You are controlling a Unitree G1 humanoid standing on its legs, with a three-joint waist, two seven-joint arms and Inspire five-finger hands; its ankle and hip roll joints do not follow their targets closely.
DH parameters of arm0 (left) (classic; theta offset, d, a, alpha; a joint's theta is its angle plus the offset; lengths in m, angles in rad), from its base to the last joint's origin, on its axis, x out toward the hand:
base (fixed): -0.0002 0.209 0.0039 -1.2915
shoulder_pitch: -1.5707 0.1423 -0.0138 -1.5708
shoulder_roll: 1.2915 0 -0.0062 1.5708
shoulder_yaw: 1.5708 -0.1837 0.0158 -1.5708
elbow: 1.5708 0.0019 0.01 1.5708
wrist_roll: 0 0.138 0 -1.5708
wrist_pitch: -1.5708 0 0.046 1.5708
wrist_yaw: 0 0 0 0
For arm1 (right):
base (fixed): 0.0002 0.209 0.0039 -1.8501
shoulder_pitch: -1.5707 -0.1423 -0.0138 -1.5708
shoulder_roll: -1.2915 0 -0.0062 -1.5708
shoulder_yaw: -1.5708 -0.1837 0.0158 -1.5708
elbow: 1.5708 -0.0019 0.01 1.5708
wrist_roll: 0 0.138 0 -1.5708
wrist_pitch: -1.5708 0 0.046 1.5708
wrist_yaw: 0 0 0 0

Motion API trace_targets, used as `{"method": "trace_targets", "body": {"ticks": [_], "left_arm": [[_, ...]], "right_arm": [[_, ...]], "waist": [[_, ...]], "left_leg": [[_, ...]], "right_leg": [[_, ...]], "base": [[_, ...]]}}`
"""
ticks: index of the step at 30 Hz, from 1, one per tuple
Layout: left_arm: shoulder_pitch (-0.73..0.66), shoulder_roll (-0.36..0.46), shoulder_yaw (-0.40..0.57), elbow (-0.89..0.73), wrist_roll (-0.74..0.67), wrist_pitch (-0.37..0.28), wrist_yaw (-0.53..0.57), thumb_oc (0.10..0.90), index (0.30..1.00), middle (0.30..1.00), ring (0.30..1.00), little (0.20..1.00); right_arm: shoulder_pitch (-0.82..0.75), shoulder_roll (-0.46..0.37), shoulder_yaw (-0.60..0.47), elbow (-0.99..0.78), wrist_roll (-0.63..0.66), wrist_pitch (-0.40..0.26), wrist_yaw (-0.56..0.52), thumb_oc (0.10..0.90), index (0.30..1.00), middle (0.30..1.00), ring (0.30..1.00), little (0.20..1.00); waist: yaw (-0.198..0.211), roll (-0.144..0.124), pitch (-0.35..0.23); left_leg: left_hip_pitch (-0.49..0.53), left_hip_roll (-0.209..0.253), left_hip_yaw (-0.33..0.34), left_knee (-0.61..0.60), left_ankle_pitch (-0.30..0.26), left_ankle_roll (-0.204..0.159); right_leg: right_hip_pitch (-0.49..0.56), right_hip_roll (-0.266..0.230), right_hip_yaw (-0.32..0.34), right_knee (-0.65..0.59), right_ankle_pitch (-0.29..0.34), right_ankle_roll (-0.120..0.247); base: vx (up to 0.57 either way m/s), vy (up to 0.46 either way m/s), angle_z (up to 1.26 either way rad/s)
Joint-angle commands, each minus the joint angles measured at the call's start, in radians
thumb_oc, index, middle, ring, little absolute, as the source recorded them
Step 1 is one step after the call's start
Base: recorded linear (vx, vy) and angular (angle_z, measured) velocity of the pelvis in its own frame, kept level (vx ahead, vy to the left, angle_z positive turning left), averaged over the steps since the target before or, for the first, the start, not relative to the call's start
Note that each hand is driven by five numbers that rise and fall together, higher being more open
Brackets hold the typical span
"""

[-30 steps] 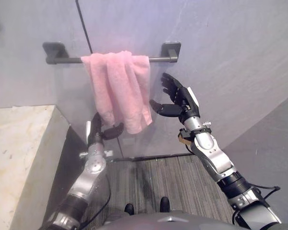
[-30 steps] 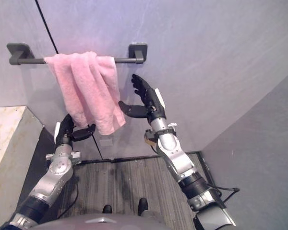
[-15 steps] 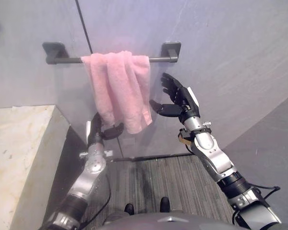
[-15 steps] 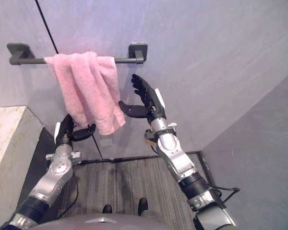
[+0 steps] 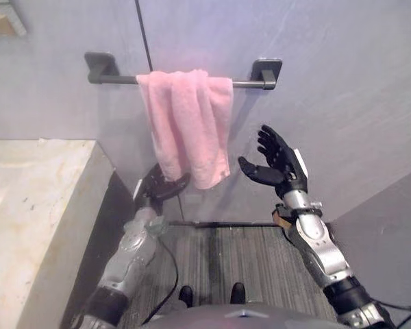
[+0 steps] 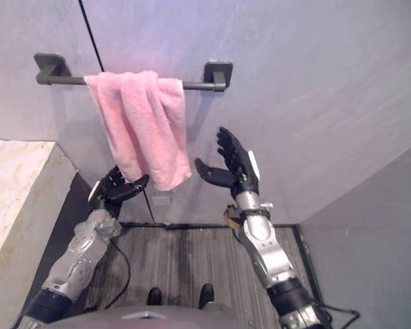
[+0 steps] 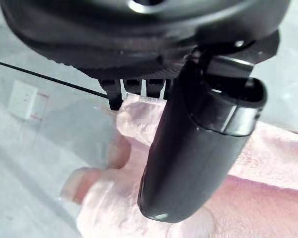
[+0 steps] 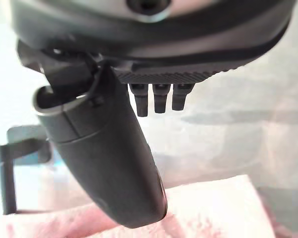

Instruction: Organize the bathroom.

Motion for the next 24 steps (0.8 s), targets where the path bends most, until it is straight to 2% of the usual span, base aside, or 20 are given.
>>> {"method": "trace_targets", "body": {"ticks": [1, 2, 8, 11, 16, 19, 24], "left_arm": [[-0.051, 0.031, 0.003, -0.117, 0.062, -0.089, -0.040, 0.800, 0.900, 0.900, 0.900, 0.900], [-0.051, 0.042, -0.014, -0.131, 0.118, -0.092, -0.046, 0.800, 0.900, 0.900, 0.900, 0.900], [-0.082, 0.073, -0.041, -0.139, 0.261, -0.123, 0.003, 0.800, 0.900, 0.900, 0.900, 0.900], [-0.106, 0.097, -0.027, -0.158, 0.292, -0.131, -0.005, 0.800, 0.900, 0.900, 0.900, 0.900], [-0.182, 0.131, 0.010, -0.213, 0.349, -0.143, 0.045, 0.800, 0.900, 0.900, 0.900, 0.900], [-0.213, 0.132, 0.018, -0.229, 0.340, -0.127, 0.055, 0.800, 0.900, 0.900, 0.900, 0.900], [-0.235, 0.124, 0.031, -0.273, 0.420, -0.120, 0.099, 0.800, 0.900, 0.900, 0.900, 0.900]], "right_arm": [[-0.042, 0.007, -0.052, -0.125, 0.005, -0.088, 0.013, 0.800, 0.900, 0.900, 0.900, 0.900], [-0.029, 0.001, -0.048, -0.127, -0.045, -0.085, 0.019, 0.800, 0.900, 0.900, 0.900, 0.900], [-0.077, -0.033, -0.037, -0.128, -0.076, -0.098, 0.003, 0.800, 0.900, 0.900, 0.900, 0.900], [-0.102, -0.054, -0.041, -0.148, -0.081, -0.093, -0.004, 0.800, 0.900, 0.900, 0.900, 0.900], [-0.135, -0.080, -0.044, -0.190, -0.135, -0.072, -0.008, 0.800, 0.900, 0.900, 0.900, 0.900], [-0.152, -0.081, -0.047, -0.202, -0.139, -0.060, -0.006, 0.800, 0.900, 0.900, 0.900, 0.900], [-0.178, -0.067, -0.033, -0.241, -0.137, -0.024, 0.037, 0.800, 0.900, 0.900, 0.900, 0.900]], "waist": [[-0.004, -0.010, -0.021], [-0.006, -0.013, -0.032], [-0.001, -0.021, -0.043], [0.003, -0.020, -0.046], [0.001, -0.015, -0.054], [-0.001, -0.013, -0.058], [-0.002, -0.011, -0.063]], "left_leg": [[-0.011, -0.003, 0.032, 0.002, 0.012, 0.010], [-0.017, -0.006, 0.020, 0.002, 0.012, 0.009], [-0.010, -0.011, 0.017, 0.002, 0.005, 0.008], [-0.004, -0.010, 0.025, 0.002, -0.003, 0.009], [0.002, -0.011, 0.029, 0.002, -0.009, 0.011], [0.003, -0.012, 0.027, 0.002, -0.010, 0.010], [0.007, -0.009, 0.030, 0.002, -0.016, 0.007]], "right_leg": [[0.048, 0.029, -0.038, -0.005, -0.018, 0.017], [0.041, 0.030, -0.043, -0.005, -0.020, 0.020], [0.046, 0.025, -0.045, -0.005, -0.022, 0.025], [0.051, 0.021, -0.046, -0.005, -0.027, 0.027], [0.057, 0.019, -0.046, -0.005, -0.031, 0.030], [0.057, 0.020, -0.045, -0.005, -0.031, 0.031], [0.059, 0.021, -0.041, -0.005, -0.038, 0.031]], "base": [[0.03, -0.005, 0.04], [0.02, -0.009, 0.09], [0.03, 0.011, 0.11], [0.01, 0.010, 0.01], [0.01, 0.003, 0.01], [0.02, 0.000, 0.03], [0.01, -0.002, 0.00]]}}
